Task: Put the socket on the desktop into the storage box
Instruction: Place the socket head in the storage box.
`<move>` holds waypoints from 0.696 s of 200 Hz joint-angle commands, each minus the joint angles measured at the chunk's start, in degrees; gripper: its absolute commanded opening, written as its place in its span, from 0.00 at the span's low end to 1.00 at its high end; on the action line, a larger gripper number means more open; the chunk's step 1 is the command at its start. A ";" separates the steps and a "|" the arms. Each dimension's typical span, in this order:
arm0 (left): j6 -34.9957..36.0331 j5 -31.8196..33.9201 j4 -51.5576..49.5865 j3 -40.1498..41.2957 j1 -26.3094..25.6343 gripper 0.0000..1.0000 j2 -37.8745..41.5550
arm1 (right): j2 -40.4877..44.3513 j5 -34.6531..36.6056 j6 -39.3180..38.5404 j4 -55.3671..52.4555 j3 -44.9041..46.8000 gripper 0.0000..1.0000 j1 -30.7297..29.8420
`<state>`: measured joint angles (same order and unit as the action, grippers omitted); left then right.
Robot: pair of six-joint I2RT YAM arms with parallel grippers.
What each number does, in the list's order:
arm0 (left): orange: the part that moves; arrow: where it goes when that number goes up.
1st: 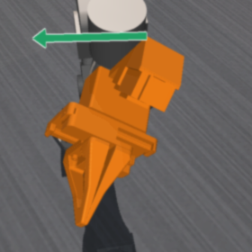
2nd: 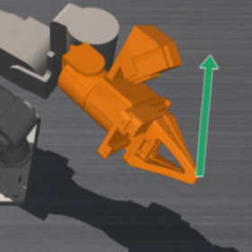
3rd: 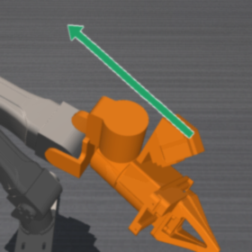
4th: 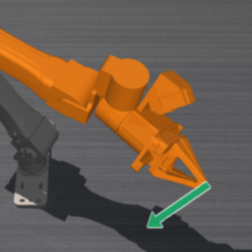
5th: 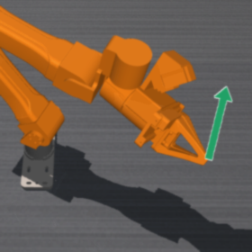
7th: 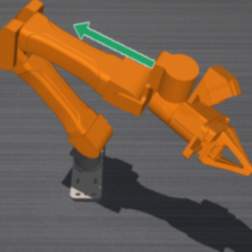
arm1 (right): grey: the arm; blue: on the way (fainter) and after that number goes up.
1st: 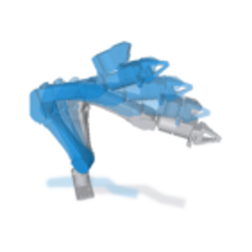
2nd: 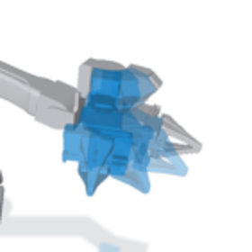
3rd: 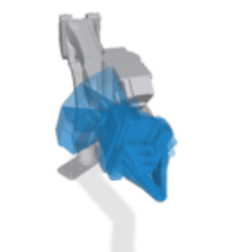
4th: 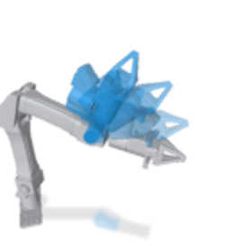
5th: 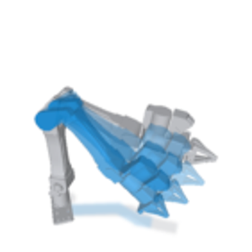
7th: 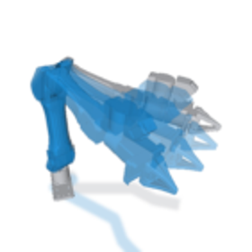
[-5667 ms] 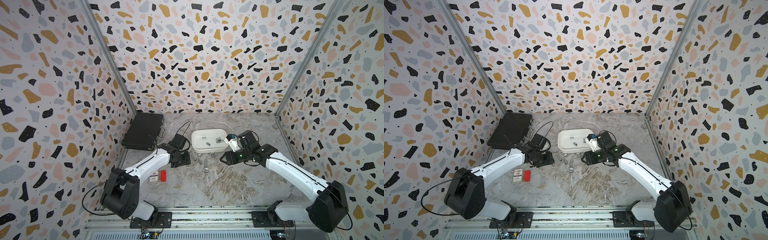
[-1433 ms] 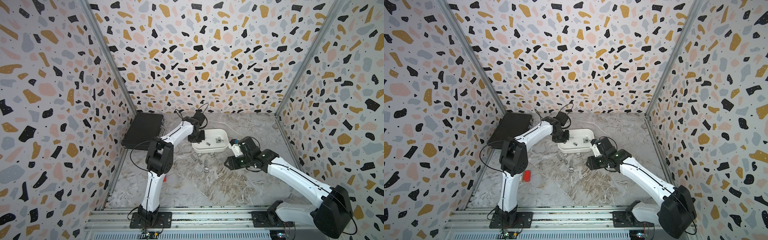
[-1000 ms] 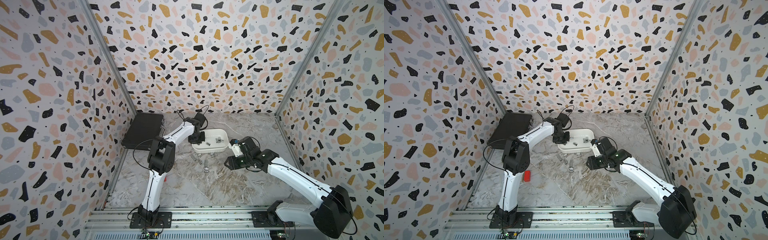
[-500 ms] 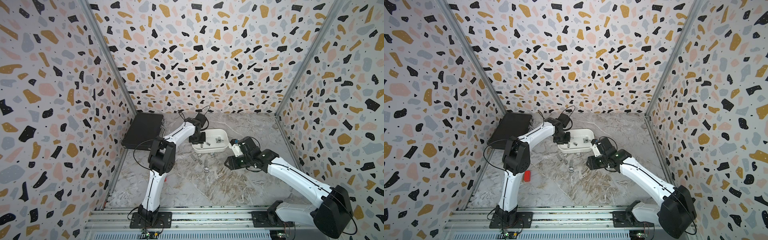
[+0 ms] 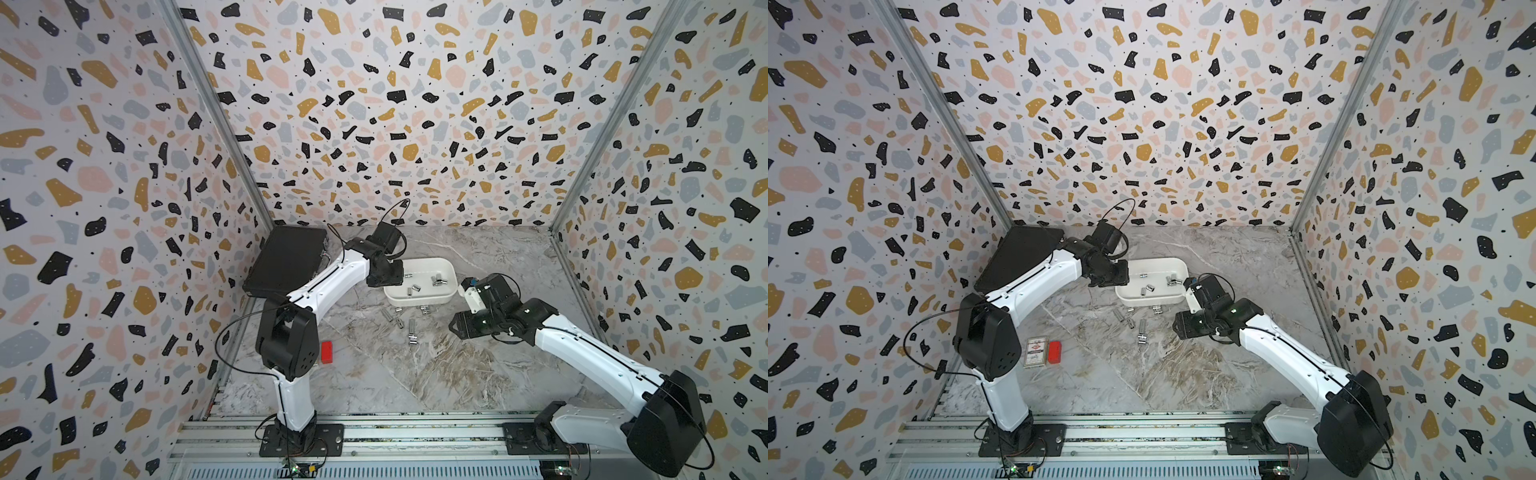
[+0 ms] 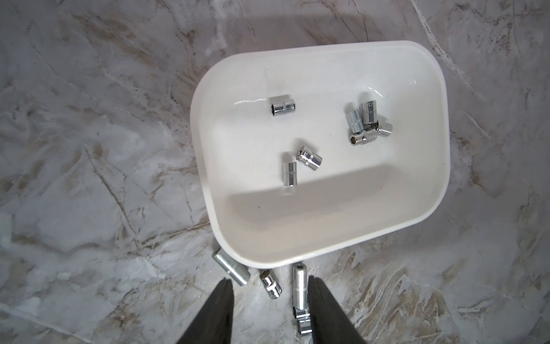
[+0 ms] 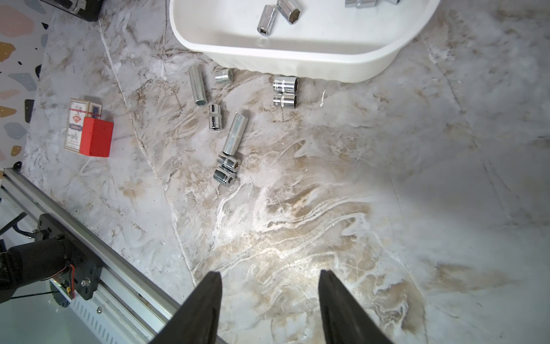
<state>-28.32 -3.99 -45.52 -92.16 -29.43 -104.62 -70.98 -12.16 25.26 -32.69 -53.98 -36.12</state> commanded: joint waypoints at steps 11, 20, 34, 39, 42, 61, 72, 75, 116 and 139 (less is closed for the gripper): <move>-0.48 -1.63 4.16 7.97 -0.28 0.49 7.51 | -1.60 1.42 -0.65 -0.50 -3.01 0.58 -0.09; -0.57 -1.67 5.06 10.28 -0.28 0.50 9.79 | -2.08 1.59 -0.65 -0.14 -3.23 0.59 -0.14; -0.73 -1.64 6.01 14.18 -0.25 0.51 13.09 | -2.90 1.65 -0.73 0.13 -3.73 0.59 -0.10; -0.85 -1.56 6.42 15.53 -0.11 0.52 14.28 | -3.17 1.77 -0.82 0.13 -3.98 0.59 -0.11; -0.85 -1.69 6.56 16.39 -0.10 0.53 14.94 | -3.38 1.79 -0.82 0.16 -4.07 0.59 -0.13; -1.21 -2.52 7.78 21.02 0.14 0.55 19.11 | -4.57 2.22 -0.98 0.25 -4.69 0.59 -0.10; -1.31 -3.12 8.33 23.59 0.25 0.57 21.33 | -5.12 2.45 -0.97 0.60 -4.89 0.60 -0.10; -1.33 -3.34 8.41 24.13 0.27 0.57 21.95 | -5.27 2.49 -1.03 0.68 -4.85 0.60 -0.14; -2.29 -4.95 9.43 31.95 0.67 0.59 29.78 | -8.21 3.06 -1.17 1.87 -6.06 0.61 -0.14; -3.36 -5.54 9.31 36.03 0.69 0.59 34.20 | -9.98 3.24 -1.55 3.23 -6.31 0.61 -0.12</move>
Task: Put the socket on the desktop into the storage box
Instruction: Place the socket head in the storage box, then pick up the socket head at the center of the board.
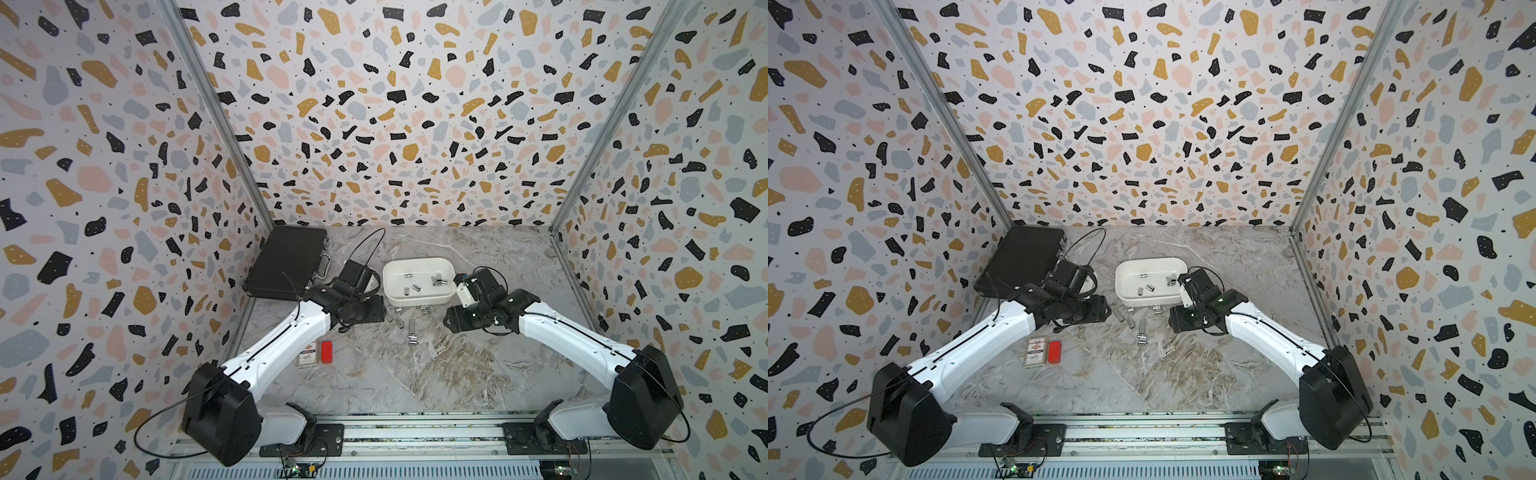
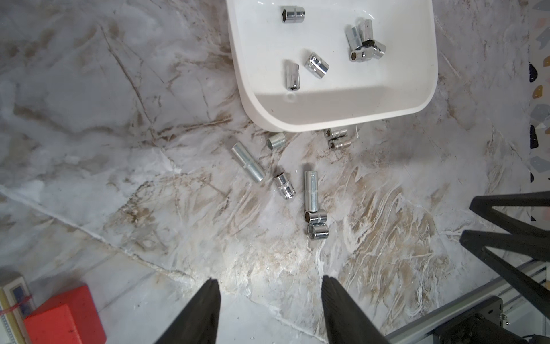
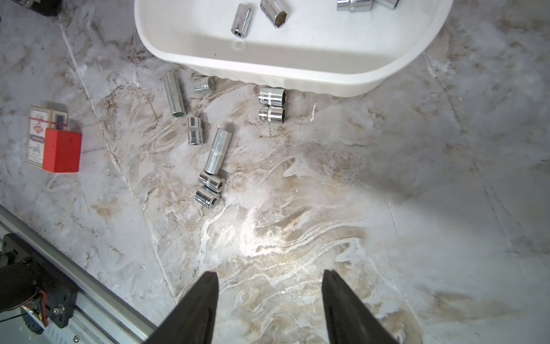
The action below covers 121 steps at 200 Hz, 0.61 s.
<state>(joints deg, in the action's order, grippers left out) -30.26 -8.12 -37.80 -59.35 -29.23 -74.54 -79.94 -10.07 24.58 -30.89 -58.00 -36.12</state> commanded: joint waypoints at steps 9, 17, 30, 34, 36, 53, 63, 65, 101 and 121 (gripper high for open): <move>-1.73 -1.73 1.77 4.68 0.49 0.60 5.90 | -1.76 1.06 -1.17 2.28 -2.36 0.61 -0.19; -1.91 -1.81 1.79 5.79 0.57 0.60 7.14 | -2.41 1.10 -1.45 3.17 -2.31 0.61 -0.18; -2.11 -2.06 1.68 7.52 0.64 0.61 8.75 | -3.40 1.80 -1.71 4.44 -2.12 0.61 -0.26; -2.25 -2.07 1.68 7.99 0.67 0.61 9.28 | -3.57 1.93 -1.79 5.08 -1.98 0.61 -0.27; -2.34 -2.14 1.68 8.21 0.67 0.61 9.49 | -3.67 1.97 -1.87 5.44 -1.82 0.61 -0.27; -3.19 -3.22 1.94 10.06 0.76 0.62 11.25 | -4.61 2.46 -2.31 8.17 -1.13 0.61 -0.35; -3.79 -3.81 2.07 11.05 0.75 0.62 12.03 | -5.32 2.68 -2.32 9.26 -1.05 0.62 -0.36; -3.87 -3.87 2.13 11.20 0.76 0.62 12.22 | -5.49 2.75 -2.29 9.58 -0.93 0.62 -0.36; -5.55 -5.44 3.17 14.45 0.74 0.62 14.97 | -8.52 3.73 -2.46 12.30 -1.46 0.61 -0.62; -6.34 -6.53 4.24 16.19 0.68 0.62 16.19 | -9.99 3.82 -2.51 13.10 -1.94 0.61 -0.86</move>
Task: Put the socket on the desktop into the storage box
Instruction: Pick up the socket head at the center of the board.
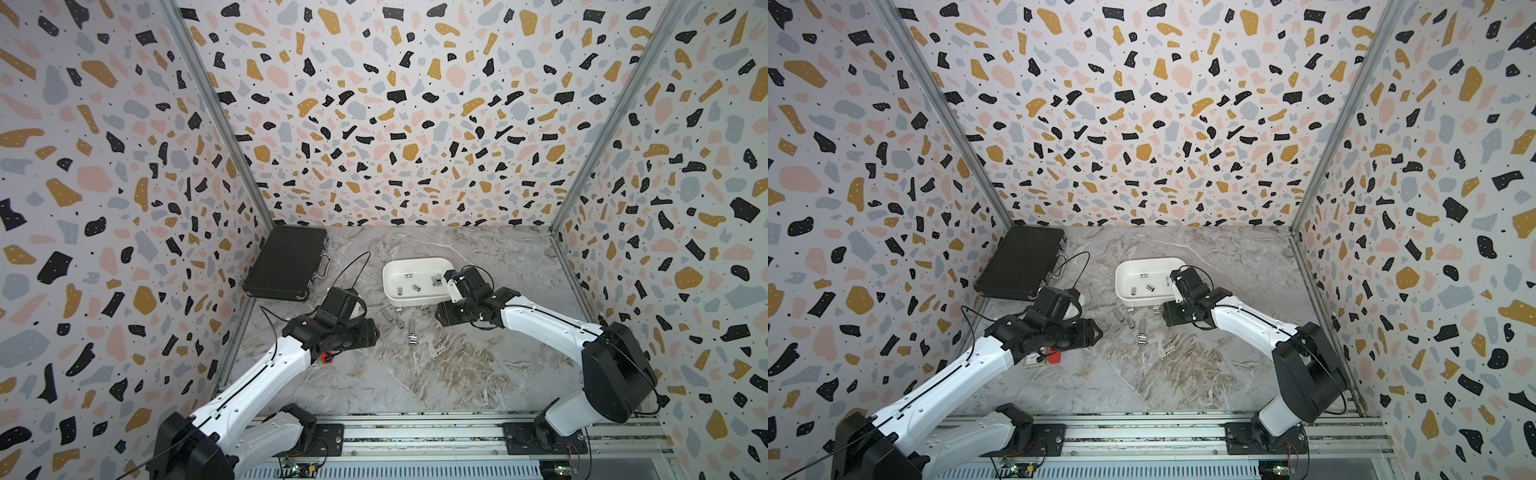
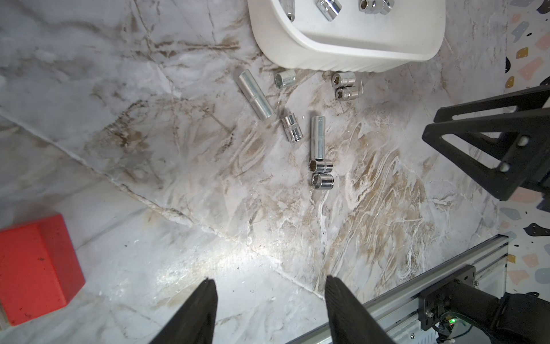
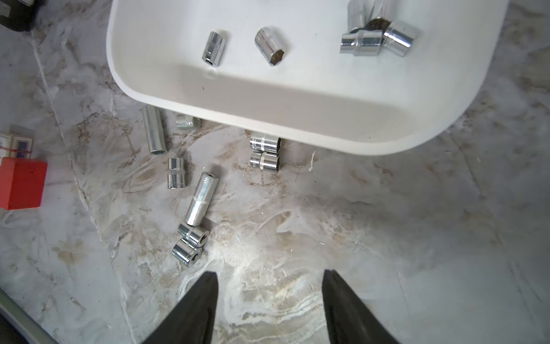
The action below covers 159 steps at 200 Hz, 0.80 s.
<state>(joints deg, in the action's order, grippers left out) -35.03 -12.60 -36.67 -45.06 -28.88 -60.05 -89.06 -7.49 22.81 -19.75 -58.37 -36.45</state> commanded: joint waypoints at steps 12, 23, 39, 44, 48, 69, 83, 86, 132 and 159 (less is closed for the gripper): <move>-2.31 -3.05 4.34 3.05 0.46 0.62 2.24 | -1.68 1.41 -0.78 2.38 -1.86 0.61 -0.69; -3.08 -4.18 5.51 4.15 0.46 0.62 2.66 | -2.53 1.55 -0.91 2.75 -2.26 0.61 -0.82; -4.03 -5.30 7.37 5.50 0.49 0.62 3.16 | -3.63 1.93 -0.99 3.17 -2.75 0.61 -1.08; -4.33 -5.54 7.78 5.82 0.50 0.62 3.26 | -3.96 2.07 -1.05 3.45 -2.85 0.61 -1.20; -4.59 -5.74 8.12 6.19 0.46 0.62 3.32 | -4.21 2.23 -1.04 3.72 -2.88 0.61 -1.17; -5.00 -6.12 8.65 6.77 0.48 0.62 3.36 | -5.89 2.45 -1.05 4.34 -3.74 0.61 -1.35; -5.05 -6.12 8.72 6.91 0.49 0.62 3.47 | -7.36 3.05 -1.31 4.25 -4.75 0.61 -1.50; -5.05 -6.12 8.72 6.96 0.50 0.62 3.45 | -7.68 3.27 -1.30 4.09 -5.02 0.61 -1.52; -5.63 -6.41 9.23 7.61 0.49 0.62 3.74 | -11.23 4.23 -1.69 4.35 -7.43 0.61 -1.85; -5.76 -6.57 9.58 8.05 0.49 0.62 3.60 | -13.10 4.75 -1.87 4.53 -8.78 0.60 -2.18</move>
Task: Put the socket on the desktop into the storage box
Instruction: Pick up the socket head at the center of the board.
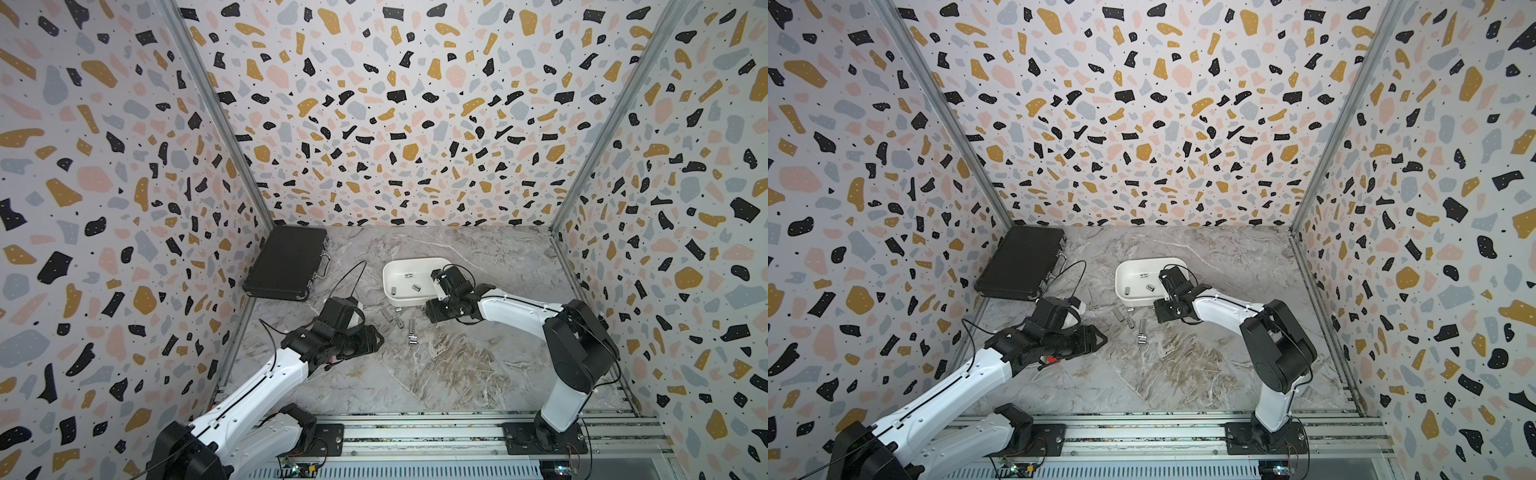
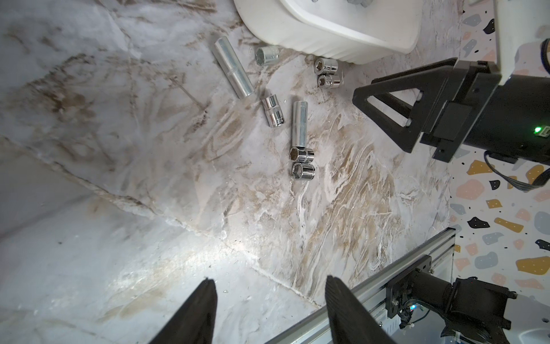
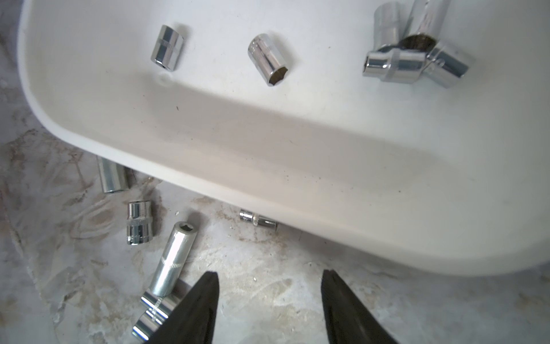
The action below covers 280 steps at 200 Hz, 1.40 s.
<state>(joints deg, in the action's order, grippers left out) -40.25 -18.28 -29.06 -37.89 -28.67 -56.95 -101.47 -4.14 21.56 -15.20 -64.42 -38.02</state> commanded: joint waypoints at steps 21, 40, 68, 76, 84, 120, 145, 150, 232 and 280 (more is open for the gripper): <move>-0.75 -0.92 2.24 1.14 0.28 0.62 0.52 | -2.04 1.83 -0.53 -0.07 -3.66 0.59 -0.90; -0.92 -0.88 2.39 1.39 0.28 0.62 0.43 | -3.39 2.29 -0.22 -0.09 -4.46 0.59 -1.16; -1.09 -0.92 2.52 1.60 0.27 0.62 0.51 | -4.73 2.73 0.22 0.44 -5.07 0.58 -1.49; -1.05 -0.88 2.46 1.59 0.28 0.62 0.52 | -5.08 2.82 0.33 0.47 -5.25 0.58 -1.53; -1.06 -0.88 2.47 1.70 0.27 0.62 0.42 | -5.38 3.07 0.33 0.50 -5.39 0.58 -1.69; -1.08 -0.96 2.52 1.85 0.23 0.62 0.24 | -6.45 4.14 0.54 0.68 -5.97 0.57 -1.79; -1.19 -0.92 2.60 1.94 0.28 0.62 0.43 | -7.06 4.66 0.69 0.79 -6.24 0.56 -1.88; -1.27 -0.99 2.60 1.95 0.28 0.61 0.43 | -7.20 4.80 0.74 0.86 -6.35 0.56 -1.88; -1.58 -0.62 2.43 2.16 0.28 0.60 0.61 | -9.40 5.97 1.55 0.70 -7.94 0.54 -2.41; -1.71 -0.52 2.53 1.98 0.28 0.60 0.44 | -10.11 6.67 1.82 0.68 -8.43 0.52 -2.67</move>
<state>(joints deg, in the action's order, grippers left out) -41.63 -19.00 -27.86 -36.12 -28.67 -56.95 -111.50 1.23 22.90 -14.28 -70.74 -40.38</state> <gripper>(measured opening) 0.603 0.521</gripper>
